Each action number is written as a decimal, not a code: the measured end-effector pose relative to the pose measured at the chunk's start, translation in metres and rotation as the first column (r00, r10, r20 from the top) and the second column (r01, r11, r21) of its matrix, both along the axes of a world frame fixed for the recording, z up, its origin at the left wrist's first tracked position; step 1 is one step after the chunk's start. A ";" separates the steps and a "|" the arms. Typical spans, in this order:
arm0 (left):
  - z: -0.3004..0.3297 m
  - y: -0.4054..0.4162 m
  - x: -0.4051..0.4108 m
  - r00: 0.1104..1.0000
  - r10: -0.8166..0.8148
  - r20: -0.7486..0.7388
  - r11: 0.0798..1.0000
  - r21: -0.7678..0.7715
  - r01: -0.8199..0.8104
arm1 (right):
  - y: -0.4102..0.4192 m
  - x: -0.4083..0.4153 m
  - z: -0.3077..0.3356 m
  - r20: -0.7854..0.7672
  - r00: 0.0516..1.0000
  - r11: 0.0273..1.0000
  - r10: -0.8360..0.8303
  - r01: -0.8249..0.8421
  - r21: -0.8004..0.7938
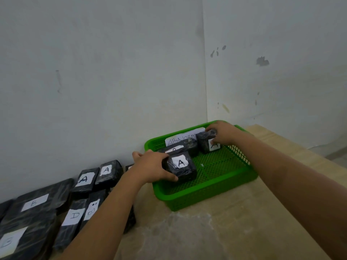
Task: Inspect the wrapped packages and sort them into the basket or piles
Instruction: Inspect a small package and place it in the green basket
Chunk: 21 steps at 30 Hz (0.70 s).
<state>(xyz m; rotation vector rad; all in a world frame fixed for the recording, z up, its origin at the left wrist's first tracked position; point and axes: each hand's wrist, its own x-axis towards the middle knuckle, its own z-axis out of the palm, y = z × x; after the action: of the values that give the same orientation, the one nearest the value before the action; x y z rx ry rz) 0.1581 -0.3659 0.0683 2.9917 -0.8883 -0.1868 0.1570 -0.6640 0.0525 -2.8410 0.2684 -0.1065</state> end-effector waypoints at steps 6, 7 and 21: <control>-0.008 -0.001 0.009 0.998 -0.034 0.046 0.998 0.046 0.032 | -0.011 0.016 -0.008 -0.013 1.000 0.995 -0.001 0.002 0.096; -0.010 -0.002 0.009 0.998 -0.040 0.054 0.998 0.044 0.038 | -0.014 0.017 -0.009 -0.014 1.000 0.994 0.012 -0.011 0.109; -0.016 0.000 0.015 0.995 -0.055 0.079 0.997 0.063 0.050 | -0.014 0.030 0.007 -0.201 0.975 0.994 0.096 -0.084 0.064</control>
<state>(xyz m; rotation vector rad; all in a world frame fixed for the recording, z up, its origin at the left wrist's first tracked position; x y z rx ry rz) 0.1728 -0.3658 0.0527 3.0530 -0.9878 -0.0962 0.1871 -0.6778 0.0600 -2.8054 0.1813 0.2090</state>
